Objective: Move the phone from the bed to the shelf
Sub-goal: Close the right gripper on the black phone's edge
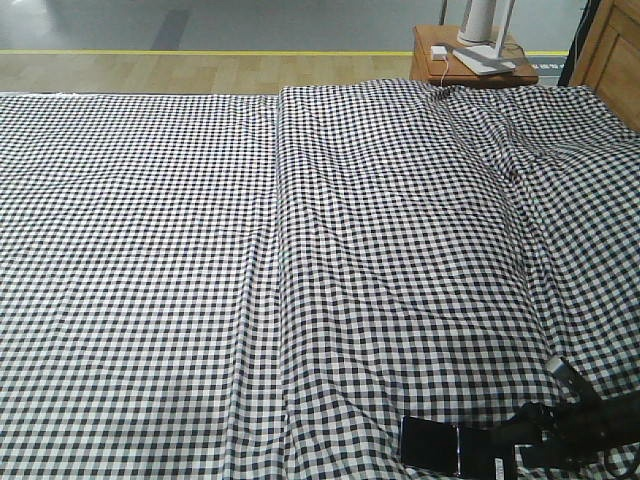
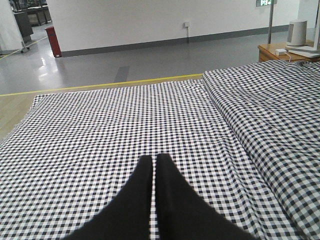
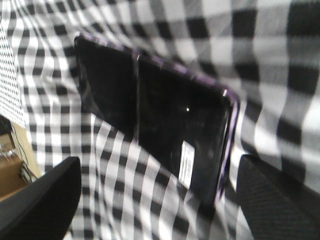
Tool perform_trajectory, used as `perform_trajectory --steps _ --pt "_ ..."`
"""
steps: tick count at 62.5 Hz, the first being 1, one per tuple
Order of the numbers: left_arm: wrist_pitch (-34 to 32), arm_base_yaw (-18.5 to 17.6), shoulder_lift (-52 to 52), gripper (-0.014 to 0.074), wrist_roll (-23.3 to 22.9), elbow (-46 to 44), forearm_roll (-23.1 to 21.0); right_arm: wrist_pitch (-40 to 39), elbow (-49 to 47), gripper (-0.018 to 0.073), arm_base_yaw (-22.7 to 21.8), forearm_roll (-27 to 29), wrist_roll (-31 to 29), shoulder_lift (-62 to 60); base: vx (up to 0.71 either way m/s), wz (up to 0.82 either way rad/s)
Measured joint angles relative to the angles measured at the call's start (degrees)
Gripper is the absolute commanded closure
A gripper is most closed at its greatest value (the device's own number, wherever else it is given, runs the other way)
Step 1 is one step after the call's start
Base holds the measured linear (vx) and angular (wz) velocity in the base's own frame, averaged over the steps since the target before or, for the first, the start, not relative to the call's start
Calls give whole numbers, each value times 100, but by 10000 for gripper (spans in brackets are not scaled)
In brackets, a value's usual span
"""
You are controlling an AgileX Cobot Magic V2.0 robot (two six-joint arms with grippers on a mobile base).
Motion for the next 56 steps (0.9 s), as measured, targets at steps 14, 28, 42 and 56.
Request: perform_trajectory --steps 14,28,42,56 --pt "0 0 0 595 0 0 0 176 -285 -32 0 141 -19 377 0 0" --pt "0 0 0 595 0 0 0 321 -311 -32 0 550 -173 582 0 0" --pt "0 0 0 595 0 0 0 466 -311 -32 0 858 -261 671 0 0" --pt "0 0 0 595 0 0 0 604 -311 -32 43 1131 -449 681 0 0"
